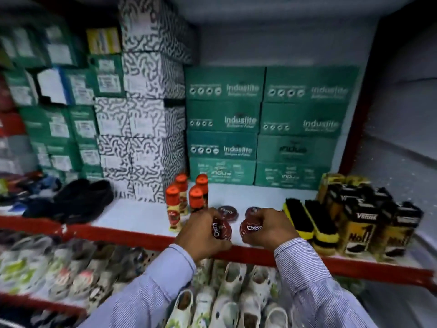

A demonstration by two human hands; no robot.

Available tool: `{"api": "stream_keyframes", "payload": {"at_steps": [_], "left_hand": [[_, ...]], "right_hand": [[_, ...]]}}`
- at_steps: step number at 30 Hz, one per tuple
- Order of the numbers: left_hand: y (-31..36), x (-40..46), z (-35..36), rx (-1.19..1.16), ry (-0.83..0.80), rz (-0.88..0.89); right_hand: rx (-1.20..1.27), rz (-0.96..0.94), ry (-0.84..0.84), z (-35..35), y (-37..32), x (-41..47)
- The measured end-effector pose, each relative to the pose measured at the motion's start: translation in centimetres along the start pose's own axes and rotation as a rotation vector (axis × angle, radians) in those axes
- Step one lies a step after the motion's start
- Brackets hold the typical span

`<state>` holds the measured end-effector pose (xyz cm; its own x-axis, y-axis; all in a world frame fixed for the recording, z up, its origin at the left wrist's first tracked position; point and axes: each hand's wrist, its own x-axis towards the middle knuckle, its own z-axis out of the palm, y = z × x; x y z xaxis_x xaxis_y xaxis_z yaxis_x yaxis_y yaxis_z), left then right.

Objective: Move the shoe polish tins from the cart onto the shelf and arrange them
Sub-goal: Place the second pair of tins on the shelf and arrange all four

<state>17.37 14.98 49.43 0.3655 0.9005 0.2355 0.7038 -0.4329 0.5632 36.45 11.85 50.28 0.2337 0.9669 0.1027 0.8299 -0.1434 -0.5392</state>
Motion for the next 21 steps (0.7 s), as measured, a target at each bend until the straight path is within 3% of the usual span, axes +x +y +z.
{"api": "stream_keyframes", "payload": {"at_steps": [8,15,21], "left_hand": [[0.0,6.7,4.6,0.085,-0.046,0.008],[-1.0,7.6,6.4,0.045,-0.074,-0.029],[-2.2,7.8,6.6,0.077,-0.099,0.007]], "right_hand": [[-0.062,0.085,-0.043,1.6,2.4,4.7],[-0.121,0.159,-0.081,3.4,3.8,5.8],[-0.114,0.113,-0.147,2.8,4.3,5.9]]}}
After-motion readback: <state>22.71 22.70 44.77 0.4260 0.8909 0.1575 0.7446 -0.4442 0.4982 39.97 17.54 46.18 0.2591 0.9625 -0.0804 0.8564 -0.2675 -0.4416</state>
